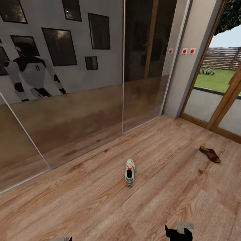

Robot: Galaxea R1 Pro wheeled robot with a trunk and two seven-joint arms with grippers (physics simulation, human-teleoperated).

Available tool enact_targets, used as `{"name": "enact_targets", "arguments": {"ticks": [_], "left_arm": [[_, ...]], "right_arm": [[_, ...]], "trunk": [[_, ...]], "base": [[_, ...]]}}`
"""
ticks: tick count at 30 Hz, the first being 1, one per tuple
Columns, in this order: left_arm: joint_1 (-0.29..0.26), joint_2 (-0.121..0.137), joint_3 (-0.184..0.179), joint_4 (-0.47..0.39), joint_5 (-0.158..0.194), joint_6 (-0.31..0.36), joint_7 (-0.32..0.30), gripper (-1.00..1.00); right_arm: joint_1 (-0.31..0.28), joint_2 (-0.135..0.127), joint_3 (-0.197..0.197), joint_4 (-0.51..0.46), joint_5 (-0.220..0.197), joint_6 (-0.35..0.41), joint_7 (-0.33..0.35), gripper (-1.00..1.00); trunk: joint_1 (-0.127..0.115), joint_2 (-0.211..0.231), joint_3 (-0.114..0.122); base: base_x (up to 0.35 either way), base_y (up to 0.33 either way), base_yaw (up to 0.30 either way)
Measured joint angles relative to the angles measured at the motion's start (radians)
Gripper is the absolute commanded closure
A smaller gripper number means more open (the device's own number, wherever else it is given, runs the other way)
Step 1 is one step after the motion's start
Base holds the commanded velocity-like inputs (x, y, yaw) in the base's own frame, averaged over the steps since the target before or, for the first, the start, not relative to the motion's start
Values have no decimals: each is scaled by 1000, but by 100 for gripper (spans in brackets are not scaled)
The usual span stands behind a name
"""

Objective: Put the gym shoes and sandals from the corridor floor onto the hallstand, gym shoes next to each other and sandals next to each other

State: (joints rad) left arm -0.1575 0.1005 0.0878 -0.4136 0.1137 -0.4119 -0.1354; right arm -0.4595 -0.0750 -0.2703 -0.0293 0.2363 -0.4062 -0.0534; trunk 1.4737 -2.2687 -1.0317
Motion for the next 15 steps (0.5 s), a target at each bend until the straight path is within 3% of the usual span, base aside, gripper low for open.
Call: {"name": "enact_targets", "arguments": {"ticks": [10, 15], "left_arm": [[-16, 1, -2, -1, -4, 18, -10, -100], [-66, 1, -7, -3, -9, 43, -12, -100]], "right_arm": [[0, 1, -1, -3, 0, 0, -2, -100], [0, 3, -2, -16, 0, 2, -3, -100]], "trunk": [[0, 0, 0], [0, 0, 0]], "base": [[0, 0, 0], [0, 0, 0]]}}
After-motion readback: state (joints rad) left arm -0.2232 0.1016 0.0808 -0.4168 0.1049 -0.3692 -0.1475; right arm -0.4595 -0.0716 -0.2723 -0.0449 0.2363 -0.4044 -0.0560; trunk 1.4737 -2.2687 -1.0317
